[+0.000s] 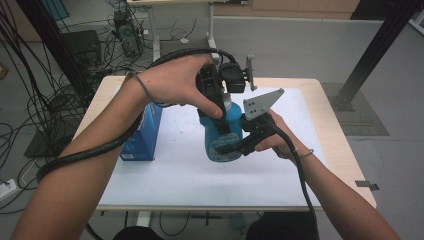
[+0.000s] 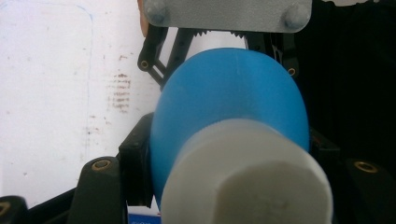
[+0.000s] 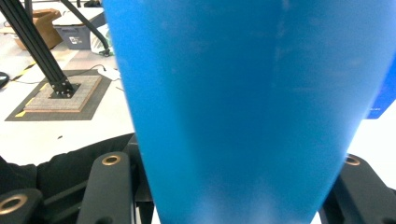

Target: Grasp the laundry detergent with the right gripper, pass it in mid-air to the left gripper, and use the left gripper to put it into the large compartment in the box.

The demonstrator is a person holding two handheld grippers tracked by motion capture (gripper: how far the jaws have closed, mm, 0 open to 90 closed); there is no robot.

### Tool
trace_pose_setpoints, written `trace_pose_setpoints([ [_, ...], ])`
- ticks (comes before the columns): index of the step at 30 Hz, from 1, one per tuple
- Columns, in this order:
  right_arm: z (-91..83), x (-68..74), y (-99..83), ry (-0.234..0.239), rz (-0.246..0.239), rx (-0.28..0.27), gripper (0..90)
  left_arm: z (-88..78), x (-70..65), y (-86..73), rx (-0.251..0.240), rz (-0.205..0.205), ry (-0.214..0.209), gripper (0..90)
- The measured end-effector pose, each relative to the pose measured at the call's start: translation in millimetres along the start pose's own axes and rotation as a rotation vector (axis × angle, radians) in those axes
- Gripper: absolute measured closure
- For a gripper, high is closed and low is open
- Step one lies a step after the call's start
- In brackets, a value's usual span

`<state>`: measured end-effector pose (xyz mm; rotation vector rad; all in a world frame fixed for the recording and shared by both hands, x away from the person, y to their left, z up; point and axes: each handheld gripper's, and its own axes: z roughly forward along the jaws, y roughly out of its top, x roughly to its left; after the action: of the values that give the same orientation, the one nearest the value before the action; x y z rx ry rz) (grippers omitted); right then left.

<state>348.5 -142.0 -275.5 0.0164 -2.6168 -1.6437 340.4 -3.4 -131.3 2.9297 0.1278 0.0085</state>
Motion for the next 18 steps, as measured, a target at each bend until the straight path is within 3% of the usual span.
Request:
trace_pose_setpoints([
  [18, -0.5, 1.8, 0.8, -0.001, -0.008, -0.005, 42.9, -1.7, -3.3, -0.5, -0.009, -0.005, 0.009, 37.2],
])
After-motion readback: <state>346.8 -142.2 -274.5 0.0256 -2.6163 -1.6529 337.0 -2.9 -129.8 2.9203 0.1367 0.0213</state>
